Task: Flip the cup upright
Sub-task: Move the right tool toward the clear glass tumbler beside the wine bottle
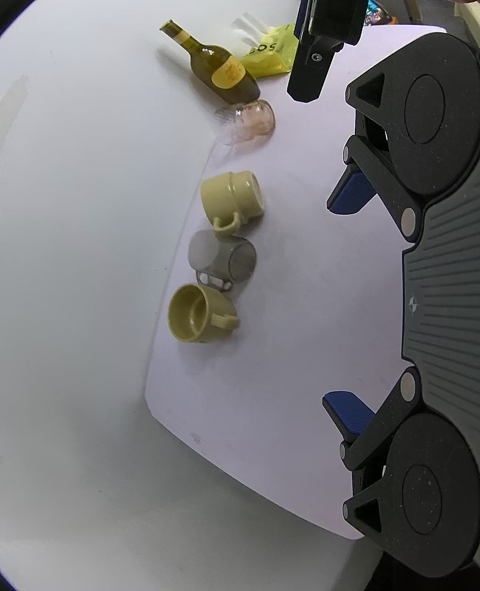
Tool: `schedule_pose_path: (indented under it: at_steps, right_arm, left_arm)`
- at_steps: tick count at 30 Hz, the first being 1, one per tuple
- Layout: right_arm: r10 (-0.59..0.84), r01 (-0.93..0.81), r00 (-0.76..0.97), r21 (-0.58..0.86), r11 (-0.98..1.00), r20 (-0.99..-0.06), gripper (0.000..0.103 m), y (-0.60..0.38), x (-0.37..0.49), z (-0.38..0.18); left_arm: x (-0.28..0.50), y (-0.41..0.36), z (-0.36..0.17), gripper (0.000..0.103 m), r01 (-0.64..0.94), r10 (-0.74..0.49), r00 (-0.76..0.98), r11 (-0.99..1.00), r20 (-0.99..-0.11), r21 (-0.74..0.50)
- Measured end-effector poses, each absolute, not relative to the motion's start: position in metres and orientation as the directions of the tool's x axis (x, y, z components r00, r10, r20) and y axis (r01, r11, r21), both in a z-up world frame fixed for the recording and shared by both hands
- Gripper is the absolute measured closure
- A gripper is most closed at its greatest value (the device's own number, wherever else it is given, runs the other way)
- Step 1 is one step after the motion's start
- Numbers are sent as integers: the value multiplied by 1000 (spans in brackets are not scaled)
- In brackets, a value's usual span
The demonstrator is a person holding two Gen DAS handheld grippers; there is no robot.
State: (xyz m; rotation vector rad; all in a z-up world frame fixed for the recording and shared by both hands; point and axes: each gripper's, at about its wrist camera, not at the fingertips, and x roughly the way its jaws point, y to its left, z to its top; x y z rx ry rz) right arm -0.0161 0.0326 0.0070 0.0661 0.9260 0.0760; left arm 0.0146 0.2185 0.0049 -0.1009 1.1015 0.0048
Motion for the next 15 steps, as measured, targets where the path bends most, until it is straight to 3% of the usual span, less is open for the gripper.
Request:
schedule_pose_path:
  at_steps: [15]
  right_arm:
    - [-14, 50, 573, 19, 999, -819, 0, 60, -39, -7]
  left_arm:
    - [-11, 257, -6, 0, 1, -89, 449, 995, -889, -99]
